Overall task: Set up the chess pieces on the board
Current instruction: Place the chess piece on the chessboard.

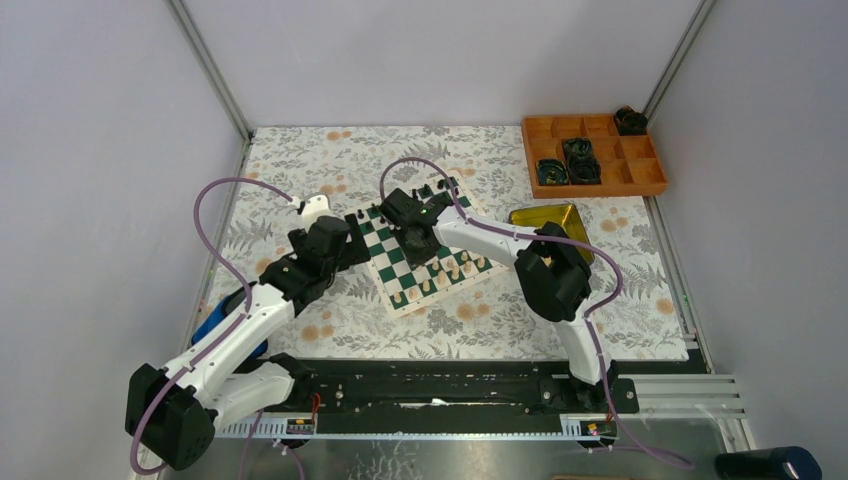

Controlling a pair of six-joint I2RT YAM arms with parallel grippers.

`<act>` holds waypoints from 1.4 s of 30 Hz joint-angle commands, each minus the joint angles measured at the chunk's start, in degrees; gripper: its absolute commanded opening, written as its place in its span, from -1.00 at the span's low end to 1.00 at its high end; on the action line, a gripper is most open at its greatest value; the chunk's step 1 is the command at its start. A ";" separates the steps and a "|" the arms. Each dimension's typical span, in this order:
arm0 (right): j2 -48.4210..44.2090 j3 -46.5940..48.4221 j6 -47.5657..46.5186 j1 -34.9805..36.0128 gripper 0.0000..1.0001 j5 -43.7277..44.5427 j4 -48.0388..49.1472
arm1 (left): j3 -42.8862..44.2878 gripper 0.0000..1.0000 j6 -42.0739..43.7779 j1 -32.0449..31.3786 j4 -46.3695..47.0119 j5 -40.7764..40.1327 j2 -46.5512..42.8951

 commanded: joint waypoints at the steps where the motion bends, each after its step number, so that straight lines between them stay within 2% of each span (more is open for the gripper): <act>1: 0.62 -0.10 0.05 0.52 -1.00 -0.72 0.63 | -0.16 0.98 0.26 -0.19 1.37 -1.36 -0.53; 19: 1.80 -2.47 0.32 0.45 -1.00 -1.69 2.17 | -0.18 0.98 0.34 -0.23 1.34 -1.20 -0.39; 20: 1.82 -2.51 0.31 0.52 -0.96 -1.72 2.12 | -0.18 0.98 0.35 -0.23 1.33 -1.13 -0.39; 24: 1.41 -2.29 0.14 0.52 -0.56 -1.79 1.87 | -0.18 0.98 0.34 -0.23 1.37 -1.11 -0.32; 26: 1.22 -1.90 -0.01 0.51 -0.46 -1.79 1.62 | -0.18 0.98 0.31 -0.23 1.43 -1.11 -0.28; 42: -2.75 3.10 -1.96 0.50 -0.37 -0.39 -0.04 | -0.18 0.98 0.35 -0.23 1.54 -1.03 0.18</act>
